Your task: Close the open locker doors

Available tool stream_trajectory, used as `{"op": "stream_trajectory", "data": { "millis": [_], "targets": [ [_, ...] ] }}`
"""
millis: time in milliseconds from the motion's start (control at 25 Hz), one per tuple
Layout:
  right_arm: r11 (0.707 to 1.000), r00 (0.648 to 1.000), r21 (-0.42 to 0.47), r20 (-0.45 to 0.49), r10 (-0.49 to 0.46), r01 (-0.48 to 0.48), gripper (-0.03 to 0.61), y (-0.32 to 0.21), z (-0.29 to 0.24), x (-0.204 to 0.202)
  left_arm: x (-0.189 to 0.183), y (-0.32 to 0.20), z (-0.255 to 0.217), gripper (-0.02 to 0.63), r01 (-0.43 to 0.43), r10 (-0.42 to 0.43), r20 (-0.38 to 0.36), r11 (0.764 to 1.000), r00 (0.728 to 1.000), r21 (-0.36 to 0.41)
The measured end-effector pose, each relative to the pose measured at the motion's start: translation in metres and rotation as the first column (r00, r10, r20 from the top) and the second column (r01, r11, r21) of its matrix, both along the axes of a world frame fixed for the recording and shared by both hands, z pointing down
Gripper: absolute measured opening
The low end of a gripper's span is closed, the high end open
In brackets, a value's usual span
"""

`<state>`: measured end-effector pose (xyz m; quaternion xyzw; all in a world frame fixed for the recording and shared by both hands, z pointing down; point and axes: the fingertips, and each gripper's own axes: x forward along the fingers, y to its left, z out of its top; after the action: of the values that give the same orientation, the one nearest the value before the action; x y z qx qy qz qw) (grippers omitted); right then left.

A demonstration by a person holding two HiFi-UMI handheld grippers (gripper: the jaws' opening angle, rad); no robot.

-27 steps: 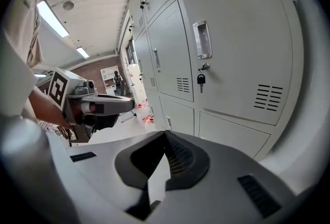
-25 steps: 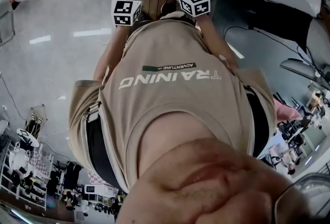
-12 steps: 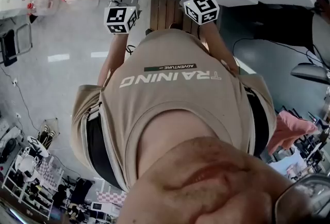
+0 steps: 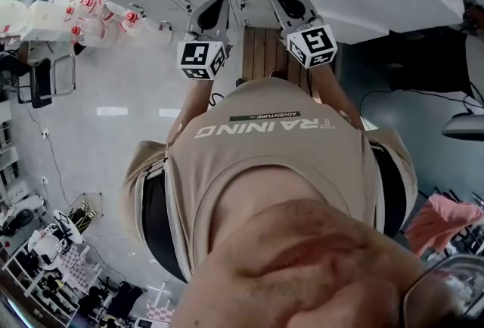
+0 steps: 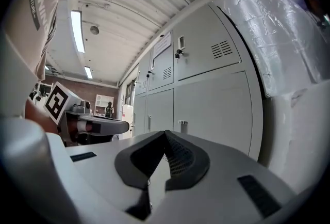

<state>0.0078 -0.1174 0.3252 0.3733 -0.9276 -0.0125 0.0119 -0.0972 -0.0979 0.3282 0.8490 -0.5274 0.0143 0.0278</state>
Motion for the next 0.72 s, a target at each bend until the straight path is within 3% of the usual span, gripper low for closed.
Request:
{"op": "stream_trajectory", "data": {
  "millis": [360,720],
  "targets": [
    [0.999,0.999,-0.031,-0.020,-0.030,0.029,0.014,0.008,0.011,-0.003,-0.014,0.010,0.012,0.000,0.023,-0.021,0.064,0.999,0.998,-0.034],
    [0.998,0.999,-0.043,-0.008,-0.037,0.037,0.014,0.010,0.011,-0.002,-0.013,0.002,0.021,0.000,0.039,-0.036,0.072,0.998,0.997,-0.039]
  ]
}}
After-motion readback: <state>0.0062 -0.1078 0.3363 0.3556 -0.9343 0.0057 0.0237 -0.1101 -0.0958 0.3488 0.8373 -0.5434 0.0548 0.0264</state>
